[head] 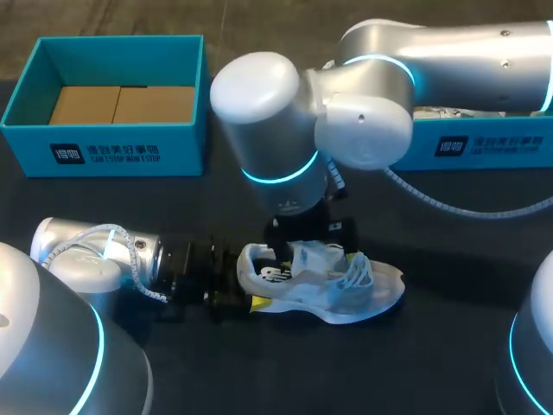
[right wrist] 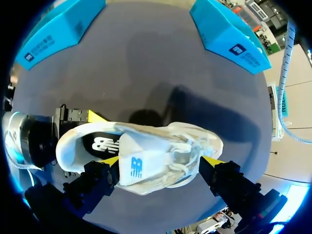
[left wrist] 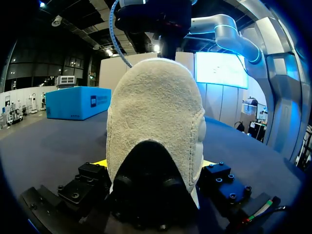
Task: Take the shoe out of the shoebox, open the shoe tongue, remove and reinsert the insole, then place the shoe into the shoebox
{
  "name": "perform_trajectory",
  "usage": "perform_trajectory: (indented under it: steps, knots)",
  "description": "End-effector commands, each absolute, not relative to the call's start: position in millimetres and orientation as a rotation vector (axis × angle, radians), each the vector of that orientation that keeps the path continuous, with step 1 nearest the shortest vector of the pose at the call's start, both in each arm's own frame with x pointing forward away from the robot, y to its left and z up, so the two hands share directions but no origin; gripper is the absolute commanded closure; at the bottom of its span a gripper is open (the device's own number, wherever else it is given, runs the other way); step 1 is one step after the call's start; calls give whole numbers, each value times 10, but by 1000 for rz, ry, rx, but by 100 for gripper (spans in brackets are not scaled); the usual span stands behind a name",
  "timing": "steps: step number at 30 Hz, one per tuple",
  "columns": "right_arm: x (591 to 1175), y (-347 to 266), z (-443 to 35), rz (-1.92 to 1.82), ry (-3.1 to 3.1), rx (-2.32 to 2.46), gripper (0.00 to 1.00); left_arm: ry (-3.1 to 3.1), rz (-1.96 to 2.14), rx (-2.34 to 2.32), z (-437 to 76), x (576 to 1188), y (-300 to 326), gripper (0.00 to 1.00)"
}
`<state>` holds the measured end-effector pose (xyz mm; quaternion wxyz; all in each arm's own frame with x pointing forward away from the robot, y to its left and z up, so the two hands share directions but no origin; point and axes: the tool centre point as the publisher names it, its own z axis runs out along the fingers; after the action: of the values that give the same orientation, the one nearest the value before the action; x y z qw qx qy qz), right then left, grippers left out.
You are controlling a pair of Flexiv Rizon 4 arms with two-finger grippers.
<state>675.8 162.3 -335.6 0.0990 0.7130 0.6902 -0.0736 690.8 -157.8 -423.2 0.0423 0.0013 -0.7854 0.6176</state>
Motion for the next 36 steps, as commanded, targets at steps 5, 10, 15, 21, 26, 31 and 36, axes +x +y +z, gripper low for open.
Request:
perform_trajectory:
  steps: [5, 10, 15, 21, 26, 31, 36]
  knots:
    - [6663, 1652, -3409, -159, 1479, 2502, 19, -2406, 1885, 6, -4269, 6909, -1583, 100]
    - [6667, 1588, -3388, -150, 1470, 2516, 33, -2406, 1885, 6, -4269, 6909, -1583, 100]
    - [6680, 1542, -3308, -128, 1458, 2514, 55, -2406, 1885, 6, -4269, 6909, -1583, 100]
    - [6721, 1505, -3260, -110, 1482, 2528, 71, -2406, 1885, 6, -4269, 6909, -1583, 100]
    - [6755, 1460, -3297, -100, 1521, 2565, 100, -2406, 1885, 6, -4269, 6909, -1583, 100]
    - [6771, 1370, -3307, -73, 1584, 2605, 100, -2406, 1885, 6, -4269, 6909, -1583, 100]
    - [6779, 1229, -3273, -27, 1629, 2654, 100, -2406, 1885, 6, -4269, 6909, -1583, 100]
